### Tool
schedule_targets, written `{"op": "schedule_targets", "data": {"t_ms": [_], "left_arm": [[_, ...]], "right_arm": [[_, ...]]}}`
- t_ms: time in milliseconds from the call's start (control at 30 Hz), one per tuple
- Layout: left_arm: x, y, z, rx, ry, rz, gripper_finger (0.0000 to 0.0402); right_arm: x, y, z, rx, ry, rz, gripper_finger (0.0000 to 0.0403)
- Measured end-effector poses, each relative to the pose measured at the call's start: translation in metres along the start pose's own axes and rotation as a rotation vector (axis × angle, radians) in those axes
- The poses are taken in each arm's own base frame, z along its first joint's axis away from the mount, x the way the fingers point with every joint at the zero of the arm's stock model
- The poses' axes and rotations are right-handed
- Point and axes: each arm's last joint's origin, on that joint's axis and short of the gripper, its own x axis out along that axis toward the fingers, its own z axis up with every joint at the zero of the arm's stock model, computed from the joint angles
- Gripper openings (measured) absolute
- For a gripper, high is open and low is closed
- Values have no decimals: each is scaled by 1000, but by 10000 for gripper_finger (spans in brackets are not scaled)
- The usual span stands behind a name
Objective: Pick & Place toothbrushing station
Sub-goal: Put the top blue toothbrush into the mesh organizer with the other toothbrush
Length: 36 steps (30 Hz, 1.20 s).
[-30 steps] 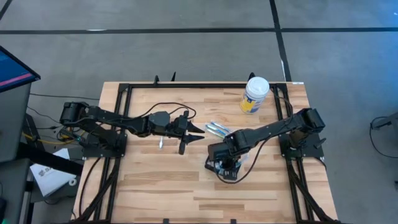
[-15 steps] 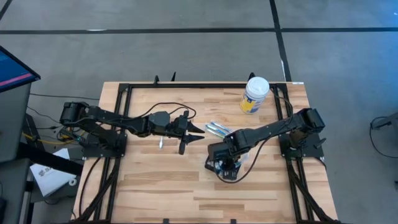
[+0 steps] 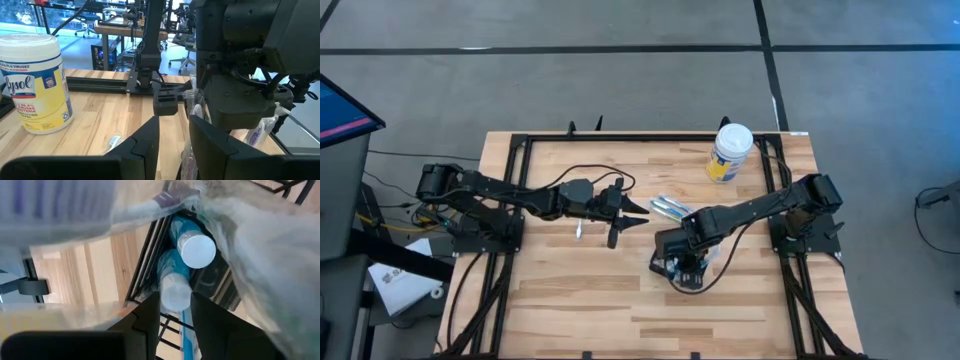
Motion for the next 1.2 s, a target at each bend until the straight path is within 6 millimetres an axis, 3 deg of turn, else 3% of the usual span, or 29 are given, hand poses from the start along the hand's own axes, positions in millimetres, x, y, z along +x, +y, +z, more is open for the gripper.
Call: {"op": "schedule_targets", "data": {"t_ms": [800, 1200], "left_arm": [[0, 0, 0, 0, 0, 0, 100], [0, 0, 0, 3, 1, 0, 100]], "right_arm": [[-29, 3, 1, -18, -16, -51, 100], [-84, -6, -23, 2, -175, -153, 100]]}}
